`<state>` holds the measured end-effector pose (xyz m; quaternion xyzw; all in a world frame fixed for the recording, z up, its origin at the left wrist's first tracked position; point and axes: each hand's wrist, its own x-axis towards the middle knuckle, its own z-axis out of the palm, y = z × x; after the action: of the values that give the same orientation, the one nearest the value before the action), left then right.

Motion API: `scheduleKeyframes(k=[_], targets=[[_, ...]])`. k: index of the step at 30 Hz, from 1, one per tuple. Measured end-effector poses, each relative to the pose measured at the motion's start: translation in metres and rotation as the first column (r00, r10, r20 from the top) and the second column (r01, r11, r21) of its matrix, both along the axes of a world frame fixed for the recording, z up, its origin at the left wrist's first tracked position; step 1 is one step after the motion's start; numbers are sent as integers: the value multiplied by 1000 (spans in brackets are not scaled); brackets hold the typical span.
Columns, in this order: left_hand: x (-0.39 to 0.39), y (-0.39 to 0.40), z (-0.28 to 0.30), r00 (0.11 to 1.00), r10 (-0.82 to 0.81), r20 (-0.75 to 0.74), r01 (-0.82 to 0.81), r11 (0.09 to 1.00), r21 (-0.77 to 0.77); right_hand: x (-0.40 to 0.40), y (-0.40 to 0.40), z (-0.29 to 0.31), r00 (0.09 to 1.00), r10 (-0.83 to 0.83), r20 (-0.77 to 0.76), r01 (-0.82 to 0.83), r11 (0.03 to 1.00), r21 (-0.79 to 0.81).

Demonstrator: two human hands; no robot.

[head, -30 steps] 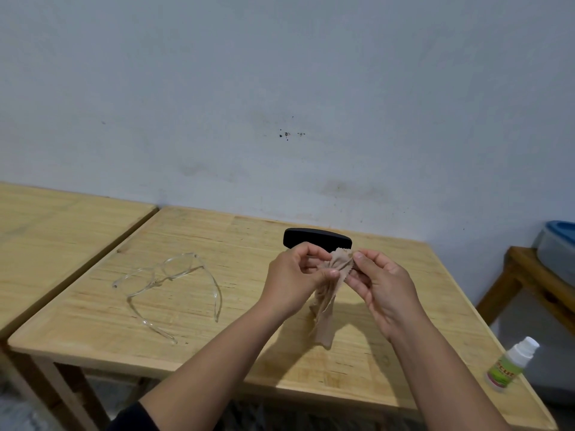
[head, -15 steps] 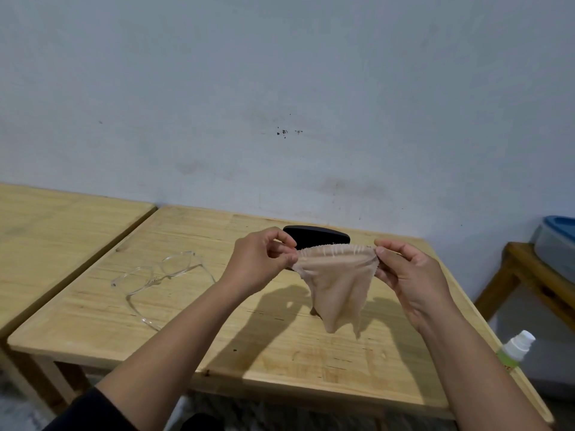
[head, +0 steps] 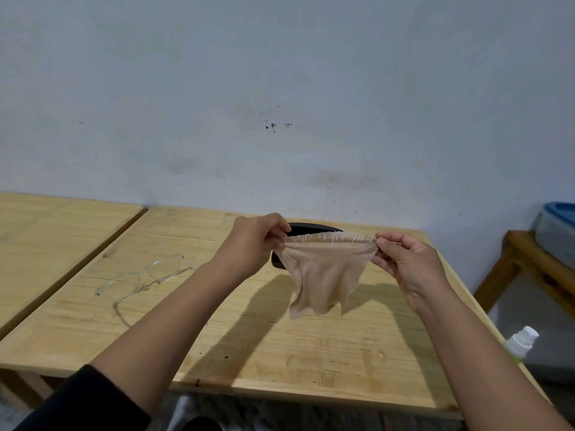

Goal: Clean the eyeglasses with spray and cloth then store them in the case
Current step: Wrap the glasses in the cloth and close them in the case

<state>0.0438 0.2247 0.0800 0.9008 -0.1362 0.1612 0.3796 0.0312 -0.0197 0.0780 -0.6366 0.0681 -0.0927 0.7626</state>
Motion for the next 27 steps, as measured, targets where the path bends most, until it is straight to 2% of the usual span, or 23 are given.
scheduleKeyframes(k=[5, 10, 12, 14, 16, 18, 21, 23, 25, 27], targets=[[17, -3, 6, 983, 39, 179, -43, 999, 21, 16, -2, 6, 998, -24, 55, 24, 1000, 13], [2, 6, -8, 960, -126, 250, 102, 989, 104, 4, -11, -9, 993, 88, 82, -80, 992, -101], [-14, 11, -29, 958, -223, 181, 194, 967, 164, -9, -14, -29, 979, 201, 19, -193, 961, -199], [-32, 15, -55, 956, -291, 40, 277, 937, 213, -25, -18, -51, 942, 318, -104, -334, 896, -291], [-48, 18, -75, 938, -326, -113, 345, 907, 243, -42, -21, -68, 877, 414, -245, -473, 832, -288], [-57, 20, -84, 909, -352, -223, 399, 889, 223, -53, -22, -76, 827, 458, -325, -545, 795, -265], [-59, 19, -82, 927, -296, -231, 340, 922, 184, -56, -20, -77, 868, 386, -311, -464, 854, -235], [-53, 15, -79, 961, -238, -138, 261, 948, 182, -53, -15, -77, 931, 254, -262, -338, 872, -354], [-43, 6, -79, 978, -189, -90, 204, 958, 199, -46, -9, -78, 974, 130, -183, -214, 783, -584], [-32, -6, -85, 982, -153, -108, 175, 957, 230, -36, 1, -80, 992, 77, -99, -125, 660, -741]])
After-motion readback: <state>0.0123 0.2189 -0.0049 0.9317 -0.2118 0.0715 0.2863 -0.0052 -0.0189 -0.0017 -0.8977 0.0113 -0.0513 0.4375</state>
